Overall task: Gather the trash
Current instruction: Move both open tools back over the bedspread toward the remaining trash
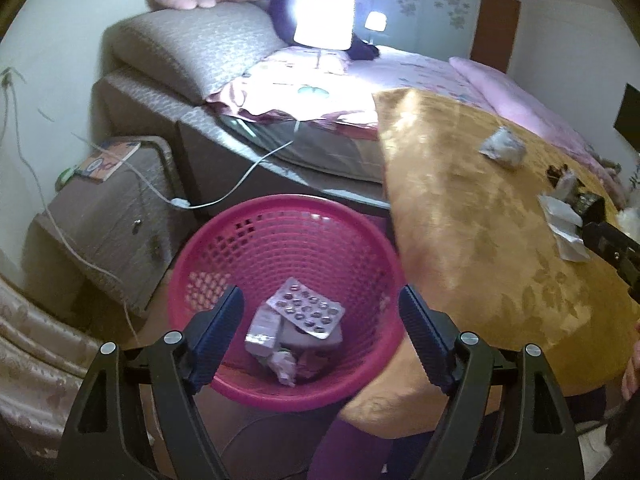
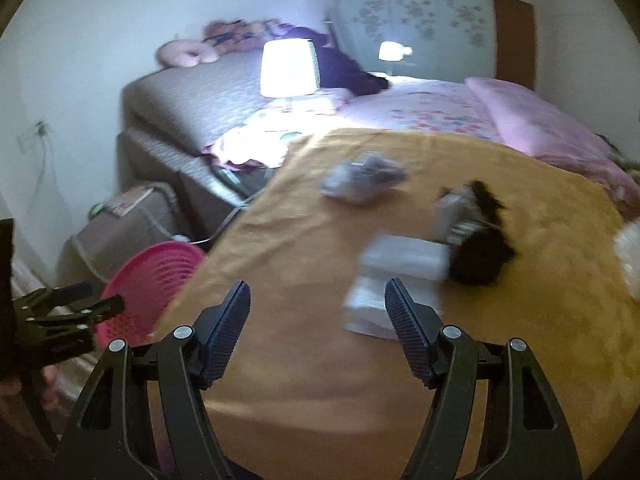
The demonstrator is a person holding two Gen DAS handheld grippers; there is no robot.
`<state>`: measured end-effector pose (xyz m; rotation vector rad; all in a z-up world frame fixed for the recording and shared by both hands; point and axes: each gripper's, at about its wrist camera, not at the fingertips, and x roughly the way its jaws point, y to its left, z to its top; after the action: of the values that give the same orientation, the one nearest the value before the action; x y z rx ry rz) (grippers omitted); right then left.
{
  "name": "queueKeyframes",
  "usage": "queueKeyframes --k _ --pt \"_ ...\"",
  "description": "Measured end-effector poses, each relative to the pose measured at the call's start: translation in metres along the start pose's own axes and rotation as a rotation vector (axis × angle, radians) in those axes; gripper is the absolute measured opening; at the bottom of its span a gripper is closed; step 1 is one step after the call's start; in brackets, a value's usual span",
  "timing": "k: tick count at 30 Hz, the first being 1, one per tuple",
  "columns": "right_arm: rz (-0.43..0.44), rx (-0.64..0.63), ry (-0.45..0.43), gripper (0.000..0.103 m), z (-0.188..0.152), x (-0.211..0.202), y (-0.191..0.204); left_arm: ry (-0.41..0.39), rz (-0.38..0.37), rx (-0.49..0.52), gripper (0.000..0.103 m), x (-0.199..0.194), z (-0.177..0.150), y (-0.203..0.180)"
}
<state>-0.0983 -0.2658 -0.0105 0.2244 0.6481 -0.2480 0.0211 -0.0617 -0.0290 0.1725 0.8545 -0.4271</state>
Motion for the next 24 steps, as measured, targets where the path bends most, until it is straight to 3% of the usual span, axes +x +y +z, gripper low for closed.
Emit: queueKeyframes --k 10,18,24 --pt "-0.158 0.122 -0.007 0.068 -0.023 -0.017 -0.074 0.000 -0.046 0.091 0.077 0.001 -0.001 -0.037" --pt "-0.215 0.168 -0.011 0.068 -0.037 -0.027 -0.103 -0.008 -0.100 0.194 0.078 -0.001 0.004 -0.079" --pt "-0.239 0.206 -0.013 0.068 -0.044 -0.031 -0.120 -0.002 -0.192 0.259 0.080 0.001 0.016 -0.120"
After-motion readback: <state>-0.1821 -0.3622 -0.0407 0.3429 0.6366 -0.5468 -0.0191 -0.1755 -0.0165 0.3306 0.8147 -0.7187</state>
